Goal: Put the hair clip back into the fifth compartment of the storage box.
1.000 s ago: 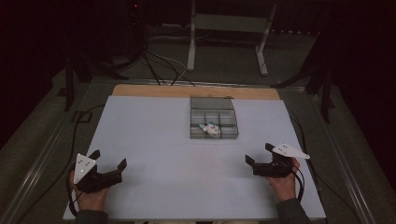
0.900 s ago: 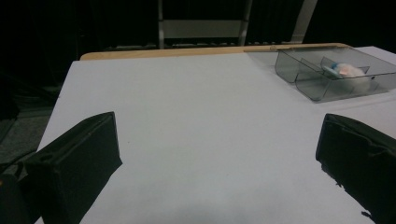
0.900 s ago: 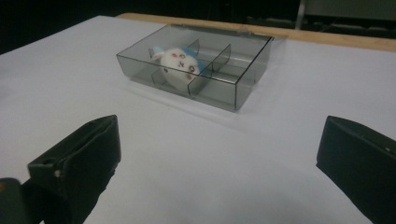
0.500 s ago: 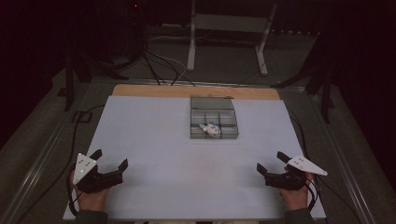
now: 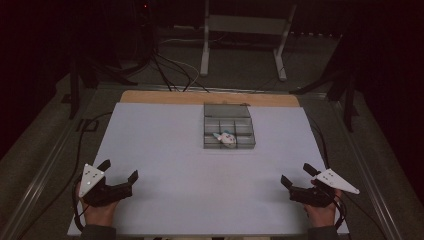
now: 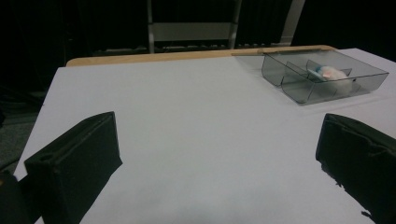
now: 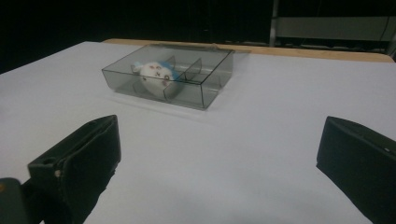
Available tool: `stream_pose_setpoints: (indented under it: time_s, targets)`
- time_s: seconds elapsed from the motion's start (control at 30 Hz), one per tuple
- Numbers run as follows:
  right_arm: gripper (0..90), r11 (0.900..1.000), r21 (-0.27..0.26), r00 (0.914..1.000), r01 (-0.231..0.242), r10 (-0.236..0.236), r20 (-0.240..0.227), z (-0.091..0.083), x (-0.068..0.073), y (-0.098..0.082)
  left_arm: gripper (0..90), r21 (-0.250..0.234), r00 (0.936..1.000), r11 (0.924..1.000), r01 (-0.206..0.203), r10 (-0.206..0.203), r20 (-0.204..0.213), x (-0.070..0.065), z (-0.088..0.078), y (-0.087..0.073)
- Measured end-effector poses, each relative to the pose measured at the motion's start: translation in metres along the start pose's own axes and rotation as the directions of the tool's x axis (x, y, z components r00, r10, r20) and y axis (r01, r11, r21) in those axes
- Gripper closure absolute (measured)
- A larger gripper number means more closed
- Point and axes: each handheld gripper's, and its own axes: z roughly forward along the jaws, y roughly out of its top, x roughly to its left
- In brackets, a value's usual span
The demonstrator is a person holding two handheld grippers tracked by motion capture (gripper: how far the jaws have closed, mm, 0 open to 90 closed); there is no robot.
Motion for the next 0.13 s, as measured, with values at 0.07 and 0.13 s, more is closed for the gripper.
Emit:
stream_pose_setpoints:
  time_s: [0.07, 0.13]
  targets:
    - [0.0, 1.000, 0.002, 1.0000, 0.005, -0.005, 0.006, -0.0003, 0.0002, -0.0002, 0.7, 0.005, 1.0000, 1.0000, -0.003, 0.003, 0.001, -0.0003, 0.0012, -0.0001]
    - [0.0, 1.000, 0.006, 0.9999, 0.008, -0.008, 0.012, 0.0000, -0.0002, -0.0005, 0.7, 0.010, 1.0000, 0.9999, -0.007, 0.007, 0.001, -0.0007, 0.0024, -0.0003]
